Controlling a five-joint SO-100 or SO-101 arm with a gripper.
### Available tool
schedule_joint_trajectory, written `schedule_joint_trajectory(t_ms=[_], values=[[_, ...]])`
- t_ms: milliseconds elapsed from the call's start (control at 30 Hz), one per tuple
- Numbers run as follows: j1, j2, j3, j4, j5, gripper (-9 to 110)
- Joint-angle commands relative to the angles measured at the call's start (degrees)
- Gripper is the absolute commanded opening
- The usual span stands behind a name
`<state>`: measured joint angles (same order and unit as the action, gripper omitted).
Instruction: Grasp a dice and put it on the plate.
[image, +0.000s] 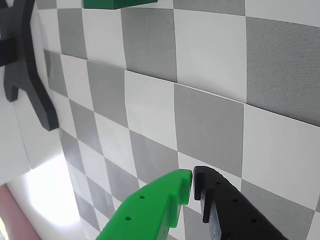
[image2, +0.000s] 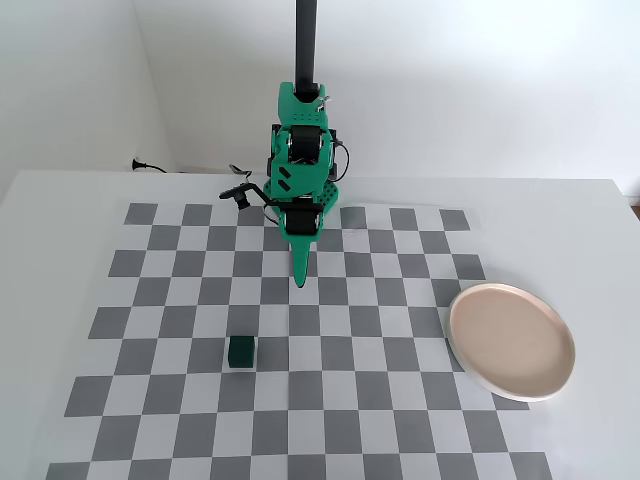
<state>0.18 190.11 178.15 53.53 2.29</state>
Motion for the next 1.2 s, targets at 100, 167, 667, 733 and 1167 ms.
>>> schedule_joint_trajectory(t_ms=[100,167,667,733,1167], values=[[-0.9,1.1,-0.9,0.1,-0.1,-4],[-0.9,1.1,-0.9,0.1,-0.1,-4],[-5.1,1.0,-0.9,0.0,-9.5,-4],[-5.1,1.0,-0.9,-1.6,-16.2,-4],[-1.0,1.0,-0.9,-1.5,-54.6,-4]])
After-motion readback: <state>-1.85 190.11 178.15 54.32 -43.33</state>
